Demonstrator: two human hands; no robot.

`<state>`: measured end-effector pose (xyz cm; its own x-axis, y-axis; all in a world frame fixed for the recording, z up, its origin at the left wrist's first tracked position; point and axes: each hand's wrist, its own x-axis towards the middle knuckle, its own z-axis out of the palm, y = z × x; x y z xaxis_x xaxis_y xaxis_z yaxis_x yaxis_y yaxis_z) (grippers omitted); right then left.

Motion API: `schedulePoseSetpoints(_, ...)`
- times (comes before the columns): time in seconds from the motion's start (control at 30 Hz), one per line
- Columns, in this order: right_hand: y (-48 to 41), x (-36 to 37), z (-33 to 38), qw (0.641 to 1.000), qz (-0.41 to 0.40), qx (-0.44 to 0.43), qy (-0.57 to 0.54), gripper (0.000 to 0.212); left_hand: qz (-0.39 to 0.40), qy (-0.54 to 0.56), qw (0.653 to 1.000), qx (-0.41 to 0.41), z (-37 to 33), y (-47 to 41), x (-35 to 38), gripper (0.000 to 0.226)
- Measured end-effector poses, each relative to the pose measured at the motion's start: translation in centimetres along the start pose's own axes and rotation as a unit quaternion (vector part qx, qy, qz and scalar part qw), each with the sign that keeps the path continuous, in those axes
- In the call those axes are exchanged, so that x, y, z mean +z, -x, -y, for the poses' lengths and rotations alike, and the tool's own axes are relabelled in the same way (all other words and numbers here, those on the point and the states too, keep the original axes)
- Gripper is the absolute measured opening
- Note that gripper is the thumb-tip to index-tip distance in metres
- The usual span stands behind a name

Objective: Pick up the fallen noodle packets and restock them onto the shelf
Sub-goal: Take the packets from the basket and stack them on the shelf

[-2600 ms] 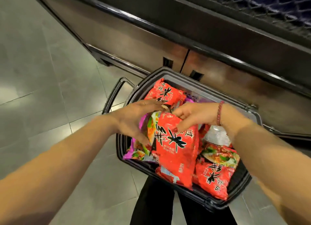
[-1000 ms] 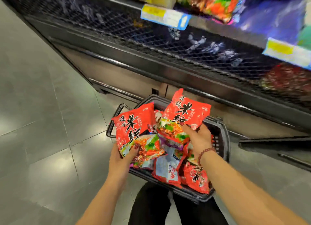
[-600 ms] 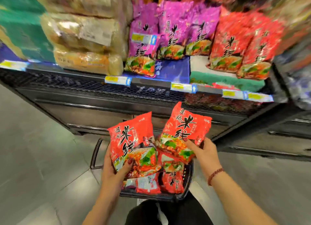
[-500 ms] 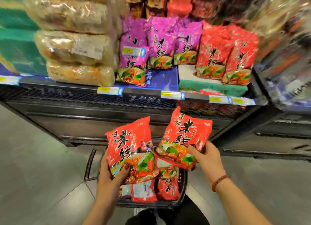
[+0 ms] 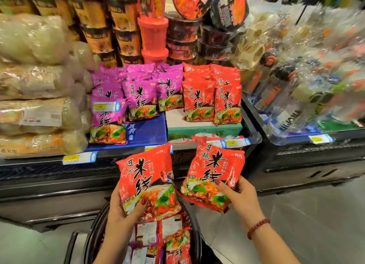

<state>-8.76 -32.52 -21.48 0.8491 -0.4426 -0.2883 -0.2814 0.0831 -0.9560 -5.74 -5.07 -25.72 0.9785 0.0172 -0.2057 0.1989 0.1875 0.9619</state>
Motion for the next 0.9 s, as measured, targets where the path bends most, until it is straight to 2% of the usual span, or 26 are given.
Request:
schedulePoseSetpoints(0.17, -6.3, -3.1, 2.6, 1.0, 0.003, -0.024, 0.006, 0.023, 0.007, 0.002, 1.0, 0.003, -1.2, -4.2, 6.5, 0.07)
schedulePoseSetpoints(0.33, -13.7, -6.1, 5.5, 0.998, 0.014, -0.05, 0.025, 0.023, -0.002, -0.046, 0.998, 0.047, -2.2, -9.6, 13.4, 0.05)
schedulePoseSetpoints(0.6, -25.6, -9.4, 7.9, 0.99, 0.05, -0.079, 0.103, 0.023, 0.083, -0.114, 0.99, 0.016, -3.1, -17.9, 22.0, 0.069)
schedulePoseSetpoints(0.7, -28.9, -9.8, 7.7, 0.985, 0.065, -0.085, 0.134, 0.025, 0.094, -0.148, 0.984, 0.006, -2.5, -20.5, 23.6, 0.065)
schedulePoseSetpoints(0.9, -31.1, -10.4, 6.8, 0.965, 0.122, -0.077, 0.218, 0.033, 0.052, -0.227, 0.973, 0.009, 0.1, -23.1, 23.4, 0.069)
